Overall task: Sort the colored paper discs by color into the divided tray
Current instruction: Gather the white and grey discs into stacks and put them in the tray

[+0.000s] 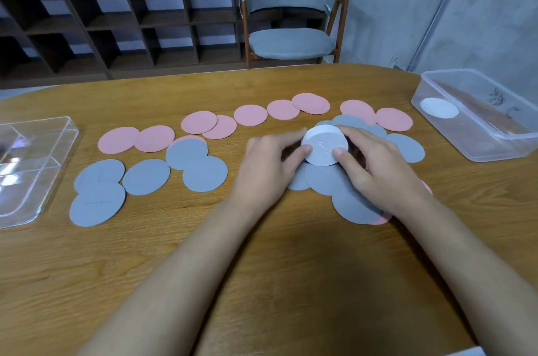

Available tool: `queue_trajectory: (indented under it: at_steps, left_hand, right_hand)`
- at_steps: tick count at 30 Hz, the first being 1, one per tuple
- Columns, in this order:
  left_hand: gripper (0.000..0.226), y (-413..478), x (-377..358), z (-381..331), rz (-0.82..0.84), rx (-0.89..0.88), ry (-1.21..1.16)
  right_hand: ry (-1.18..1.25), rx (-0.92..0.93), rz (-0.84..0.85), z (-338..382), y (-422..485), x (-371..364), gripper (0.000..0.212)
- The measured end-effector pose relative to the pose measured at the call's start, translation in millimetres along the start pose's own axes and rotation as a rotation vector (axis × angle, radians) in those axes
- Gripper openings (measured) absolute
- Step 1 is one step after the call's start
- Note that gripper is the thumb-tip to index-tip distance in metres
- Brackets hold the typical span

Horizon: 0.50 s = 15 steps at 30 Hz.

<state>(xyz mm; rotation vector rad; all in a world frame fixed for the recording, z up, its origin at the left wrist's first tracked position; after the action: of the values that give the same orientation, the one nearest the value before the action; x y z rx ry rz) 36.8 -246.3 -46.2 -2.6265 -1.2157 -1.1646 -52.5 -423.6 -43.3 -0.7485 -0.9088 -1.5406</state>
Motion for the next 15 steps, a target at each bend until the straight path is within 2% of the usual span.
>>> queue_trajectory:
  at_steps: [4, 6, 8, 12, 15]
  left_hand:
    - [0.033, -0.8, -6.4, -0.9, -0.008, -0.028, 0.121]
    - [0.033, -1.5, -9.1, -1.4, -0.039, -0.039, 0.137]
    - [0.029, -4.3, -5.5, -2.9, -0.056, -0.040, 0.075]
    - [0.025, -14.9, 10.2, -2.3, -0.067, 0.034, -0.199]
    - [0.021, -30.1, 27.0, 2.6, -0.074, 0.083, -0.296]
  right_hand:
    - [-0.013, 0.010, -0.014, 1.4, -1.2, -0.6, 0.037]
    - [0.005, 0.012, -0.039, 1.1, -3.2, -0.9, 0.036]
    - [0.035, 0.007, -0.073, 2.8, -5.6, -0.4, 0.035]
    - [0.242, -0.012, -0.121, 13.7, -9.7, 2.3, 0.029]
    - [0.308, 0.012, -0.071, 33.6, -9.6, 1.5, 0.026]
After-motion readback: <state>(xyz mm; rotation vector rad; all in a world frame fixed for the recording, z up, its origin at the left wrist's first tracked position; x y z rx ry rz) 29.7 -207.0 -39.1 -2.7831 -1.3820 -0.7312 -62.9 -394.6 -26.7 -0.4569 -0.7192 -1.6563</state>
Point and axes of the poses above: each hand's wrist, its own y-axis towards the middle knuckle, its own x-axis out of the back of the hand, z = x × y, the point moved 3 cm from there along y, towards the middle knuckle, and after that the axes turned 13 degrees about z, right-handed, at the moved point
